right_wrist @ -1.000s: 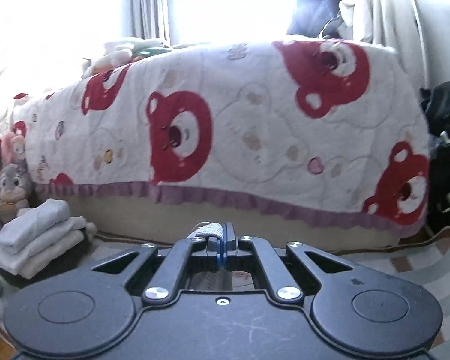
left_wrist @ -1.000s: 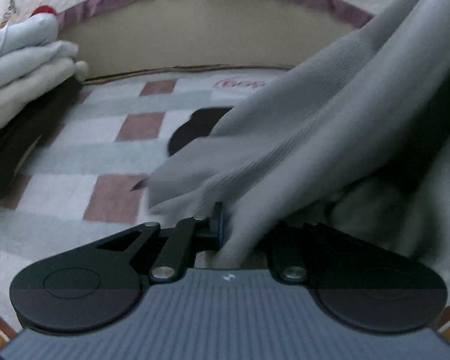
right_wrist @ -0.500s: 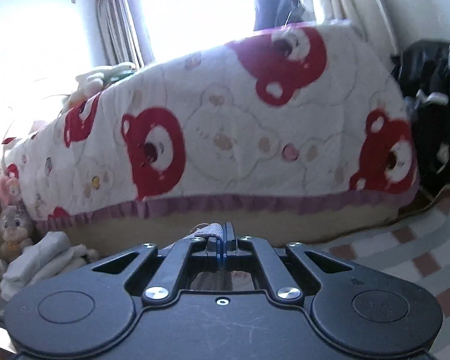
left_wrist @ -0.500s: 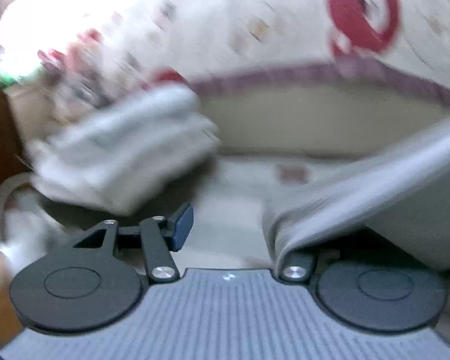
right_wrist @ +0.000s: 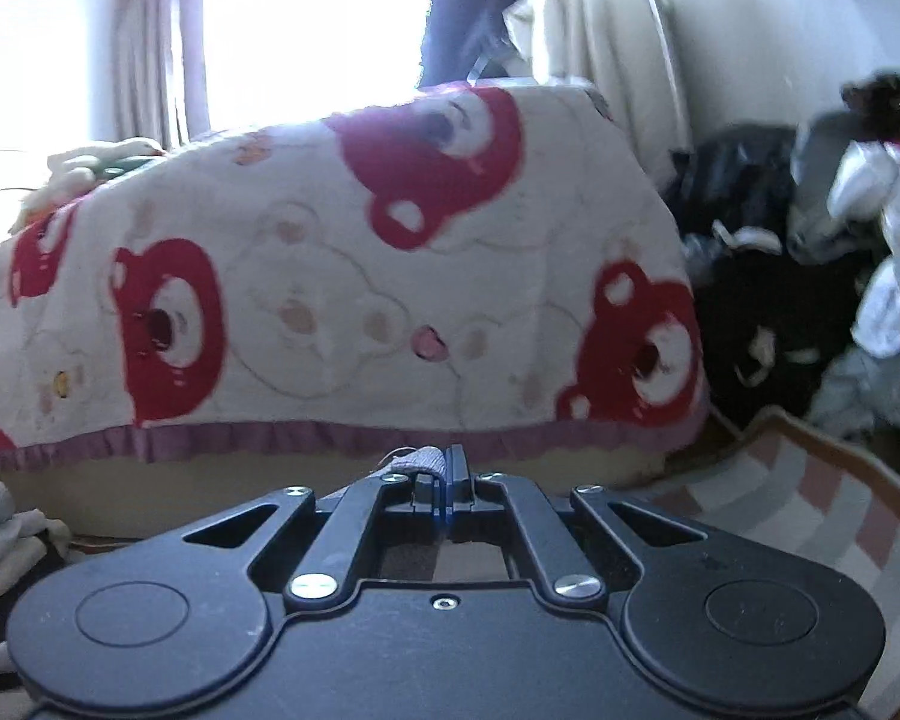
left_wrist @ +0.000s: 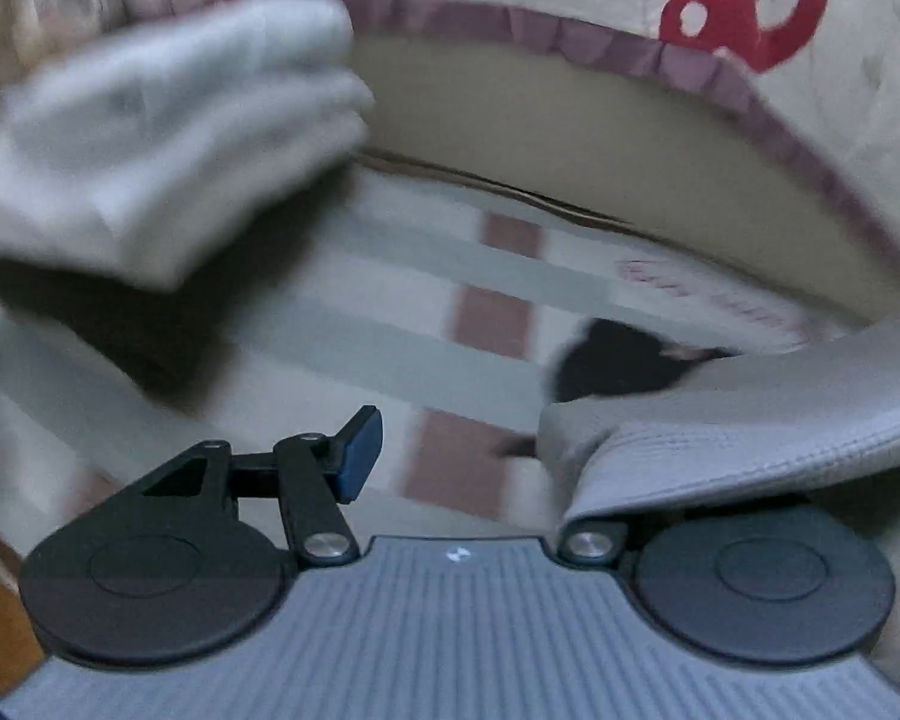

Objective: Fold clothes

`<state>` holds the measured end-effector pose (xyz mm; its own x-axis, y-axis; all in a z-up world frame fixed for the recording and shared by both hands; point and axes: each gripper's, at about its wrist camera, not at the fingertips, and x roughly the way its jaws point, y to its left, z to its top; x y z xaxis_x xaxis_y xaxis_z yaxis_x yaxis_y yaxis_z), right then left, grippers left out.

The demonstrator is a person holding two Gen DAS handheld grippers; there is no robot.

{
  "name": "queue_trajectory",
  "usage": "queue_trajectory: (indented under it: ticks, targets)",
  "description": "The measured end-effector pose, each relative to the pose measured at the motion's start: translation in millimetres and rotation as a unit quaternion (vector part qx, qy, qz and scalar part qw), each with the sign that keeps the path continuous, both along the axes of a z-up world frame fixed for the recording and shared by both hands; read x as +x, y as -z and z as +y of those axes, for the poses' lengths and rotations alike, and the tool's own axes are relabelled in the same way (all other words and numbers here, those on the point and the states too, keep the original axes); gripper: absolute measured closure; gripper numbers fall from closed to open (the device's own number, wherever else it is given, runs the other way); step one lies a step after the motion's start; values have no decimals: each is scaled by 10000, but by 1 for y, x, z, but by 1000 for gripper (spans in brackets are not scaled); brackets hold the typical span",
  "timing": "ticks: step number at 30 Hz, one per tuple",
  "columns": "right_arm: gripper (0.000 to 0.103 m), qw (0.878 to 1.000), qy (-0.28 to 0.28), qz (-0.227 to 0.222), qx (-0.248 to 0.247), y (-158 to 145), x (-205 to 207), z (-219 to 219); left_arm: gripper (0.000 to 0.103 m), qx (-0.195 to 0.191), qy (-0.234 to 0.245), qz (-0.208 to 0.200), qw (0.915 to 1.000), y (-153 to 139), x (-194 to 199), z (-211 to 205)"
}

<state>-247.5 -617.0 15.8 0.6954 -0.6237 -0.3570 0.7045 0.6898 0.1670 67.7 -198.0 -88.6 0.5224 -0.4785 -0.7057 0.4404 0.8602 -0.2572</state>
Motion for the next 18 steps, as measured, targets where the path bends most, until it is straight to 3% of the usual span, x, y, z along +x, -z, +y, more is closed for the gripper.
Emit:
queue_trajectory:
  ticks: [2,3,6,9,11,12,13,16,18]
  targets:
    - [103,9998,75,154,64,12,-2,-5,60,-148,33,6,9999,-2,-4,1]
    - [103,9996,100,242,84,18,-3,-6,75,-142,64,-94,9998,-5,-7,-1]
    - [103,9987,86,436,236,37,-6,-12,87,-210,-26,-549,9983,-27,-14,-1]
    - [103,9981,52,420,445,48,-12,-18,89,-341,-133,-951,9948,-49,-16,1]
    - [103,9981,69,370,485,52,-17,-19,84,-329,-120,-1218,9919,-57,-21,-1]
    - [103,9982,103,381,443,53,-18,-17,75,-322,-114,-1351,9902,-61,-23,-2]
    - [103,9983,138,392,401,55,-20,-16,70,-233,-47,-1213,9923,-55,-22,-4]
    - [103,9979,249,498,339,66,-30,-14,70,146,234,-432,9987,-22,-13,-14]
    - [103,9967,273,603,466,82,-38,-13,72,178,93,229,9995,13,-20,-9]
